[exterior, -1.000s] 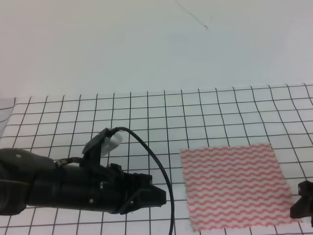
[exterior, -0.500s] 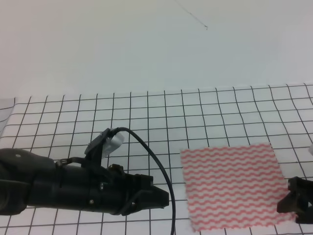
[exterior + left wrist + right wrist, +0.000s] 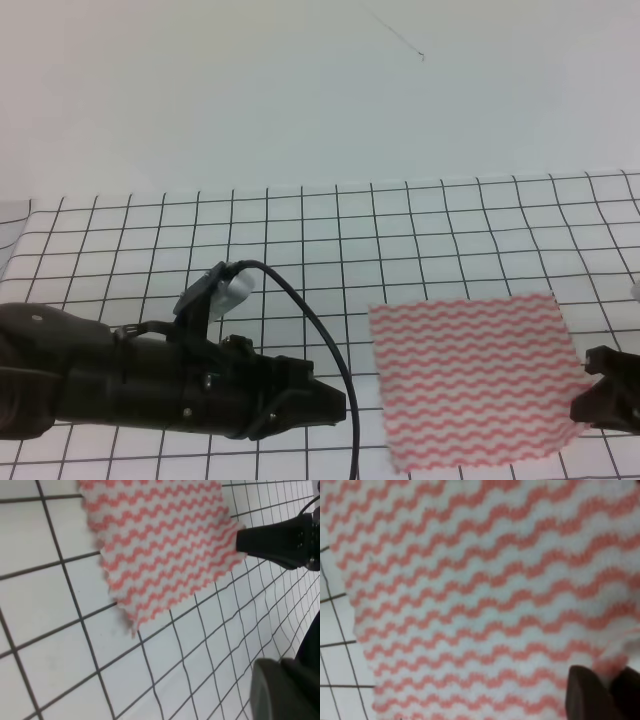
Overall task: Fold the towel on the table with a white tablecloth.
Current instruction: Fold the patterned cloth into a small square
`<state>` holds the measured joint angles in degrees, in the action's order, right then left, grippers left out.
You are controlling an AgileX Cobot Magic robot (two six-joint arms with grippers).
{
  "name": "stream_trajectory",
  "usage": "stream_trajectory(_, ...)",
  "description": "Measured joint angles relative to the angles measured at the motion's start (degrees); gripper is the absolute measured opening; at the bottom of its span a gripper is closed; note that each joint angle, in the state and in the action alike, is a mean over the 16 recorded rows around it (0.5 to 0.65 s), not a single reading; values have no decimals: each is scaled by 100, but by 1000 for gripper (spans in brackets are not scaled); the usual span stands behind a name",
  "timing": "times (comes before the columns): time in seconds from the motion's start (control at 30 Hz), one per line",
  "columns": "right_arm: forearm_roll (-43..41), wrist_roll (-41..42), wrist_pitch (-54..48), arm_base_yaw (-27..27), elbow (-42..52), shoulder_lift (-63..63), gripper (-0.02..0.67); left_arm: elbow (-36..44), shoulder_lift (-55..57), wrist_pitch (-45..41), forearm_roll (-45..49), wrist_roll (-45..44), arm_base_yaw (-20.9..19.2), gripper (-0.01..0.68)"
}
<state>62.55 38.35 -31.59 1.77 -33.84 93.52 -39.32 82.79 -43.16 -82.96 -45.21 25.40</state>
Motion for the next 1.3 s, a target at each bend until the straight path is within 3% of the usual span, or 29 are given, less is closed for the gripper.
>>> stream_trajectory(0.17, 328, 329, 121, 0, -33, 21, 58, 0, 0, 0, 19, -84, 0, 1)
stream_trajectory(0.37, 742, 679, 190, 0, -196, 204, 15, 0, 0, 5, 40, -164, 0, 1)
stream_trajectory(1.3, 2131, 1804, -67, 0, -1739, 1691, 9, 0, 21, -16, 151, -189, 0, 1)
